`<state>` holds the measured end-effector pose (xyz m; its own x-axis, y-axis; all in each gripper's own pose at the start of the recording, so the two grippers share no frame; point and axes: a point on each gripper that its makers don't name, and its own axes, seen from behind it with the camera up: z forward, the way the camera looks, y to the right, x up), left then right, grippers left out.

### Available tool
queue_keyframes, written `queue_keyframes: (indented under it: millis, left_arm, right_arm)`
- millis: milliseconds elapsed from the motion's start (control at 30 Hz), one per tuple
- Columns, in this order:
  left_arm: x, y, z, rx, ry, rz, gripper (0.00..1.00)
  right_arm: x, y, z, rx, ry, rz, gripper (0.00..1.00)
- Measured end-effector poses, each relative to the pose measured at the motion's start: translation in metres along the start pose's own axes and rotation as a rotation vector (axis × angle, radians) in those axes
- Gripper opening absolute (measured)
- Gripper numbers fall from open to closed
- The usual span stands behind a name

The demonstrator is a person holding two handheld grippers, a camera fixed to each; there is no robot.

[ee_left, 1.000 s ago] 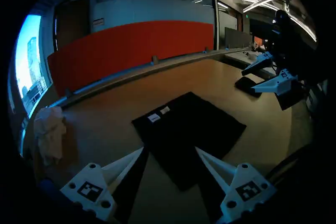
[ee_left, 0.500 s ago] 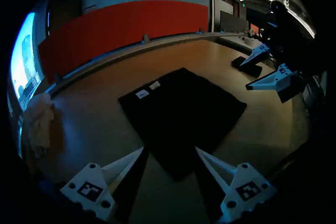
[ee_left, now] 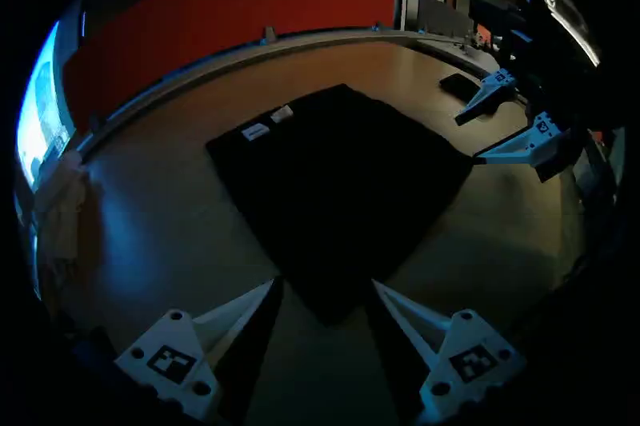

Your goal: Fold towel

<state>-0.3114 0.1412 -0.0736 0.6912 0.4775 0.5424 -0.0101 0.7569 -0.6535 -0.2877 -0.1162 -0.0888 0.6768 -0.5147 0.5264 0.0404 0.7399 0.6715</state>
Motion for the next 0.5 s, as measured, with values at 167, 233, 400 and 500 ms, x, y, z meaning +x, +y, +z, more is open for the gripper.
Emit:
queue_keyframes:
  millis: [167, 233, 400, 500]
  left_arm:
    - [-0.009, 0.001, 0.006, -0.001, -0.028, -0.005, 0.7]
    - [-0.011, 0.003, 0.006, -0.005, -0.035, 0.0, 0.7]
    - [-0.017, 0.006, 0.007, -0.01, -0.055, 0.008, 0.7]
    - [-0.02, 0.007, 0.009, -0.013, -0.067, 0.003, 0.7]
  right_arm:
    - [-0.011, 0.0, 0.004, 0.004, -0.029, -0.003, 0.98]
    - [-0.013, 0.0, 0.004, 0.009, -0.036, -0.002, 0.97]
    - [-0.02, -0.001, 0.005, 0.027, -0.054, 0.006, 0.95]
    - [-0.023, 0.0, 0.006, 0.035, -0.06, 0.006, 0.94]
